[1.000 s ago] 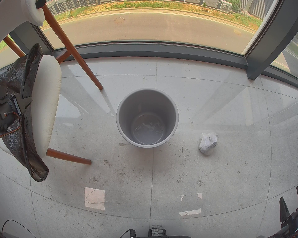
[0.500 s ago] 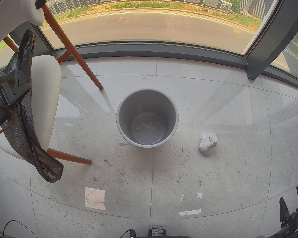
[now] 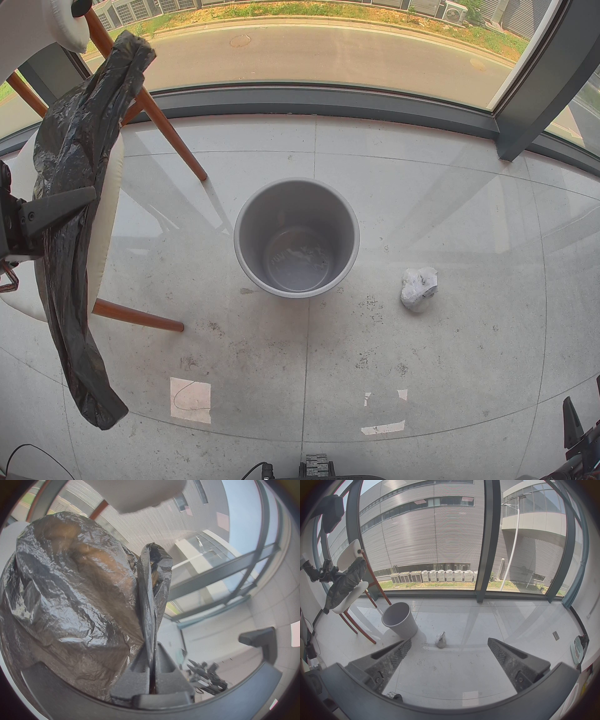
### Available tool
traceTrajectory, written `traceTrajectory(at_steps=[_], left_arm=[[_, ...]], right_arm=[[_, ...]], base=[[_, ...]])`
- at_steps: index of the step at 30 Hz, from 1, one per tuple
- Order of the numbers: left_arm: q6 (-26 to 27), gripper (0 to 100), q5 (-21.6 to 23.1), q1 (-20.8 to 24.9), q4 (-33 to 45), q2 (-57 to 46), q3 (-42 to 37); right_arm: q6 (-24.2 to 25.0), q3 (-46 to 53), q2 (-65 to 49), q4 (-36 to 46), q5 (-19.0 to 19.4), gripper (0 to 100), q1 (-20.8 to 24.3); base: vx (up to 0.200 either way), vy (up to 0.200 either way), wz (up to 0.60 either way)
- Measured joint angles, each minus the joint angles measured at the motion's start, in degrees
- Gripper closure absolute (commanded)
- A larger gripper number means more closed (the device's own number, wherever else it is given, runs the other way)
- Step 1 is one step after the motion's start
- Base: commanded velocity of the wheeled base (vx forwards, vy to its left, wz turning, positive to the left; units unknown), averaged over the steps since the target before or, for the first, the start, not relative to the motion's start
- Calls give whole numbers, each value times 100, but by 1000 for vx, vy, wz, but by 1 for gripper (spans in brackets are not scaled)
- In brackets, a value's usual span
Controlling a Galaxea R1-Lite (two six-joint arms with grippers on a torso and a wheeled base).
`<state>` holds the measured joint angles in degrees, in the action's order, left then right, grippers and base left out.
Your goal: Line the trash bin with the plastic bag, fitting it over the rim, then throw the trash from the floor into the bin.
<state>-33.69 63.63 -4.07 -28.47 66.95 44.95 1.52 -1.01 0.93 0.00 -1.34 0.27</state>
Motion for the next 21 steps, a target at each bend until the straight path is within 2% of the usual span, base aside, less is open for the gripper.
traceTrajectory(at_steps=[4,8,14,21], left_arm=[[-249,100,435,453,-82,49,11],[-618,100,679,873,-139,96,23],[-690,100,728,1212,-752,463,45],[-708,100,719,1341,-1702,1190,11]], right_arm=[[17,0,0,0,0,0,0],[17,0,0,0,-2,0,0],[22,0,0,2,-2,0,0],[30,0,0,0,-5,0,4]], base=[[0,0,0],[0,0,0],[0,0,0],[0,0,0]])
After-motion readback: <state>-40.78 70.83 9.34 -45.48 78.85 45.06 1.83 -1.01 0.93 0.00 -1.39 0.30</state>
